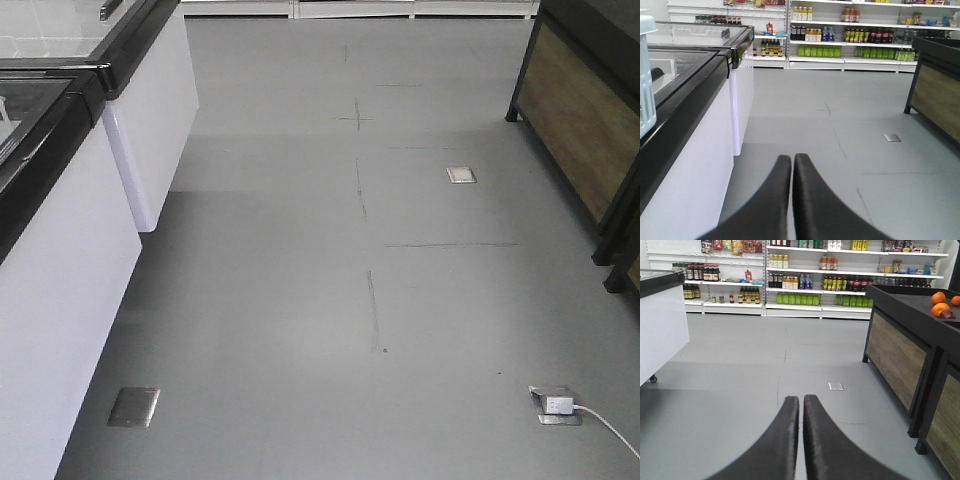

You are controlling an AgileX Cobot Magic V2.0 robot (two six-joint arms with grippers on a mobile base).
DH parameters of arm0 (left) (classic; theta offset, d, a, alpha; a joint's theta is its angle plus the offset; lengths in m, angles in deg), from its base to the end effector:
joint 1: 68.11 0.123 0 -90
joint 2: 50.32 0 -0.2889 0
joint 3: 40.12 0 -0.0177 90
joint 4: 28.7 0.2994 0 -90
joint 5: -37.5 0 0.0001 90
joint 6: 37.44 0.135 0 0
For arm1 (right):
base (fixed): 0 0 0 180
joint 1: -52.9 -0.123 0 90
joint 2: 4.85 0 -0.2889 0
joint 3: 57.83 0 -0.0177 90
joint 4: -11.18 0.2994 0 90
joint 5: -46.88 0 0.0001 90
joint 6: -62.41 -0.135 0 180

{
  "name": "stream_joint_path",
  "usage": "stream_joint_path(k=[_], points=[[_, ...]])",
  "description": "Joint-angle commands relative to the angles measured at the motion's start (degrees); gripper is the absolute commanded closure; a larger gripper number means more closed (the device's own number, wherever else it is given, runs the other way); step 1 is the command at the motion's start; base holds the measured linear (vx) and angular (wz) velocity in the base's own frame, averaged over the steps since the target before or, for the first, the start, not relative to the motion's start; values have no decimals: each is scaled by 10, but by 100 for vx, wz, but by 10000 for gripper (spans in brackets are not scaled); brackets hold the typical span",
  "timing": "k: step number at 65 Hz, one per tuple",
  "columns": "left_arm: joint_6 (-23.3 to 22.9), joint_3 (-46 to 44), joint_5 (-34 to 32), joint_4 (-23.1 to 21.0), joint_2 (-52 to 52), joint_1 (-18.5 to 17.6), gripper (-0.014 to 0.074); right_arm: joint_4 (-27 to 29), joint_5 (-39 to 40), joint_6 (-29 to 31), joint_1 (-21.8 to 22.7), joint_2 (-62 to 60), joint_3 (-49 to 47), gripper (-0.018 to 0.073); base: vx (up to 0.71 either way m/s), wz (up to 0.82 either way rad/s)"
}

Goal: Left arm holds basket, right arm returns cookies

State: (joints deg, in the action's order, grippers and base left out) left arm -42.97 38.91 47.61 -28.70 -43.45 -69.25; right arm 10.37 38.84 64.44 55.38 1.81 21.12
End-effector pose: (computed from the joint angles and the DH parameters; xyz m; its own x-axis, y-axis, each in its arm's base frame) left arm 0.1448 -0.0029 0.1824 -0.1061 -0.0943 -0.9899 0.0097 0.9953 -0.0958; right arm 0.1448 -0.0065 0.1884 -0.0657 -0.0466 -0.9967 0.0420 0.9979 -0.0494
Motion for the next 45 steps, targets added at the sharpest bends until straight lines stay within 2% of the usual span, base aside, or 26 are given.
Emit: stream_joint_path(k=[1,45], points=[[-2,-19,-48,0,-6,1,602,-2,42,3,2,-3,10,566,0,0],[-1,-19,-48,0,-6,1,602,-2,42,3,2,-3,10,566,0,0]])
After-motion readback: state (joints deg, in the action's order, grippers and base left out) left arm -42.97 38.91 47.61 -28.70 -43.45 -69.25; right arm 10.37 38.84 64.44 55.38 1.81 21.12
